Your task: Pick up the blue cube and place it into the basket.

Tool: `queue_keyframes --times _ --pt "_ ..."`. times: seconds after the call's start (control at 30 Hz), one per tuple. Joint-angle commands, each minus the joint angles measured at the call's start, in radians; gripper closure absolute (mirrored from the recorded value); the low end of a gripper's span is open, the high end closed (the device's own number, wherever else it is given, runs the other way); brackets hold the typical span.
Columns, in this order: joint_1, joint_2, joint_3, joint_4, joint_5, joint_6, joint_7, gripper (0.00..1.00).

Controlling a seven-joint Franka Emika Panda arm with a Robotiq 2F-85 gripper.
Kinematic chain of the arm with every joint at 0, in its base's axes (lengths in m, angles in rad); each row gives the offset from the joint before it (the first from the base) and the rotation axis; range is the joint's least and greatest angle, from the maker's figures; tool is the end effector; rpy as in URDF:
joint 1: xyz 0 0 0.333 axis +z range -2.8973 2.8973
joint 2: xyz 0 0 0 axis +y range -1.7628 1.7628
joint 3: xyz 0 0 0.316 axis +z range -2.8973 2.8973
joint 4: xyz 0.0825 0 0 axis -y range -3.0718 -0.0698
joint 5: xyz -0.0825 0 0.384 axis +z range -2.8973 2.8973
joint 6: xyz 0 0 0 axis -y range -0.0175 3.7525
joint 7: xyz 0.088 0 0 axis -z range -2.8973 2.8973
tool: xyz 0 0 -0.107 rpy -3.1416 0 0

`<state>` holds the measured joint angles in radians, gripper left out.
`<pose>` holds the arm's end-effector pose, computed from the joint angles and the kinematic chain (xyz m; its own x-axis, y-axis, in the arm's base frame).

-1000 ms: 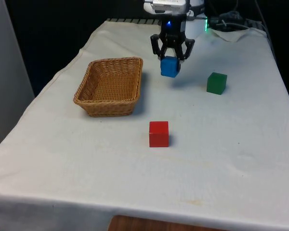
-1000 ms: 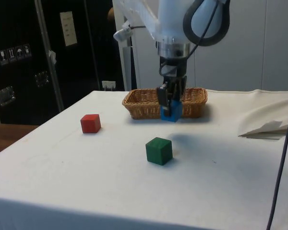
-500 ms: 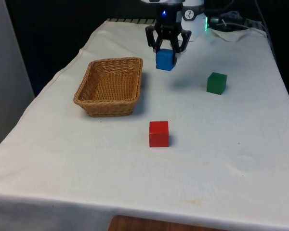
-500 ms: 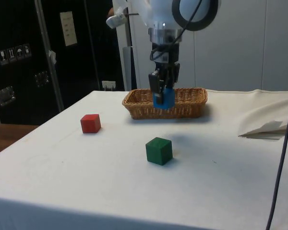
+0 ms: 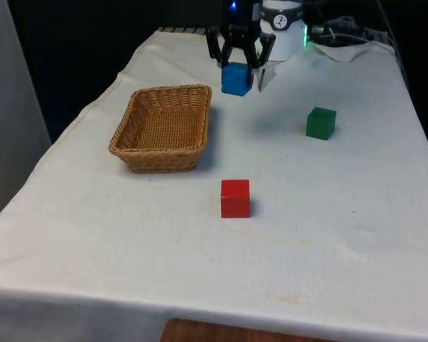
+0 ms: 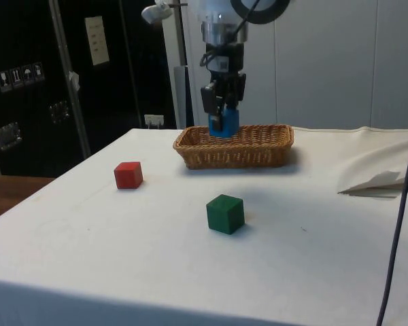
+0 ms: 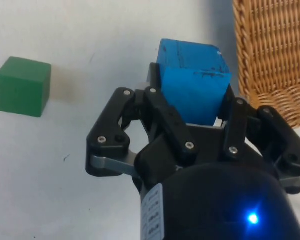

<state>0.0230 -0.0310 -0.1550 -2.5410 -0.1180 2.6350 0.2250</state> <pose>0.4628 -0.0583 0.2947 0.9591 -0.2502 0.1326 -0.2569 -0.9658 0.0361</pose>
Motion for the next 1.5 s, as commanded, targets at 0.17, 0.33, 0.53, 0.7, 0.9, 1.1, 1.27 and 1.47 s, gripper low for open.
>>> queue_keyframes --times 0.17,0.33,0.53,0.7,0.9,1.1,1.27,1.47 --pt "0.001 -0.008 -0.014 0.04 0.029 -0.051 -0.036 1.0" --pt "0.0 -0.005 -0.025 0.068 0.052 -0.074 -0.065 1.0" --pt "-0.001 0.004 -0.042 0.098 0.082 -0.095 -0.105 1.0" --pt "-0.005 0.021 -0.063 0.127 0.105 -0.113 -0.144 1.0" --pt "-0.007 0.041 -0.086 0.153 0.125 -0.123 -0.182 1.0" --pt "-0.01 0.055 -0.107 0.17 0.134 -0.13 -0.211 1.0" --pt "-0.014 0.074 -0.135 0.188 0.133 -0.132 -0.238 1.0" --pt "-0.017 0.096 -0.161 0.204 0.131 -0.13 -0.264 1.0"
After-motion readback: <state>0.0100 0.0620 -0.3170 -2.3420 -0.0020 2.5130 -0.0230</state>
